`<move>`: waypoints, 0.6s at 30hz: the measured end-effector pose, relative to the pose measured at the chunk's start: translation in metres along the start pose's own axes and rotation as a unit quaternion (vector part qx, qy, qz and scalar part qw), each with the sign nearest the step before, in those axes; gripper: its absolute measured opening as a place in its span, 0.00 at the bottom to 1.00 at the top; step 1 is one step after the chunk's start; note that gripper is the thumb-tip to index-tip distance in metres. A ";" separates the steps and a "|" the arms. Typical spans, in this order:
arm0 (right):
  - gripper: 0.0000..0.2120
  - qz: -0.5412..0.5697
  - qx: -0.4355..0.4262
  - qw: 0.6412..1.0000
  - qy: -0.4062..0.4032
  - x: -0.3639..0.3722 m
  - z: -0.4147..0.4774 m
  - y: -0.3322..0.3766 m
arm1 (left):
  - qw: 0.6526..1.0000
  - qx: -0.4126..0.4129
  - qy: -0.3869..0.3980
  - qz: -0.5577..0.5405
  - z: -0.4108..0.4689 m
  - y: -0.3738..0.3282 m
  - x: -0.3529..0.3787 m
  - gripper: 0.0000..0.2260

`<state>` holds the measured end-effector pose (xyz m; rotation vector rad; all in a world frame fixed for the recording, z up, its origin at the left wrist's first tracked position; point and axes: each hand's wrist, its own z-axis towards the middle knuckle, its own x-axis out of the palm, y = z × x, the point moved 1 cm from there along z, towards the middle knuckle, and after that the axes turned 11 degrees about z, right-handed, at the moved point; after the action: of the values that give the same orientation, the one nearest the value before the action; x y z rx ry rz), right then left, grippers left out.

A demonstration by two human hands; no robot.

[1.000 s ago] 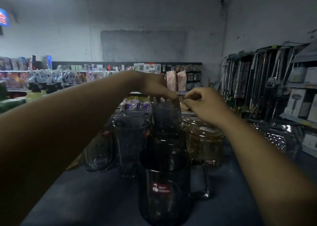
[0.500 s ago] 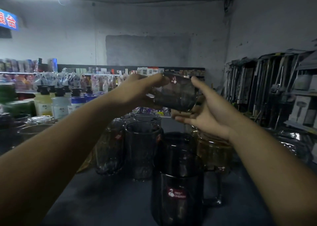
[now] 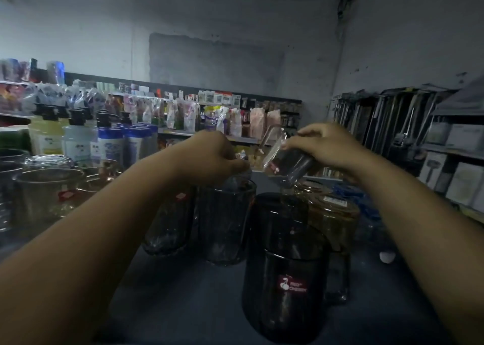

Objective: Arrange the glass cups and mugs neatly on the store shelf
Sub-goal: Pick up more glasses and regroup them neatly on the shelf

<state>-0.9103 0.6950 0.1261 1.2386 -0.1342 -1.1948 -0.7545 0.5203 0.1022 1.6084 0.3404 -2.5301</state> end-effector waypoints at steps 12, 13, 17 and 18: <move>0.27 -0.211 0.044 0.961 0.175 0.037 0.045 -0.007 | 0.999 0.015 -0.006 0.038 0.002 0.002 0.001 0.23; 0.28 -0.223 0.050 0.956 0.185 0.038 0.046 -0.009 | 0.999 0.014 -0.002 0.036 0.002 0.002 0.001 0.23; 0.44 -0.277 0.073 0.930 0.231 0.043 0.044 -0.011 | 0.999 0.010 0.013 0.033 0.003 0.001 0.003 0.23; 0.48 -0.292 0.069 0.923 0.240 0.044 0.043 -0.010 | 0.999 0.010 0.015 0.033 0.003 0.001 0.003 0.23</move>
<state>-0.9250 0.6356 0.1130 1.7318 0.5628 -1.3526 -0.7586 0.5188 0.1008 1.6374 0.2619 -2.4711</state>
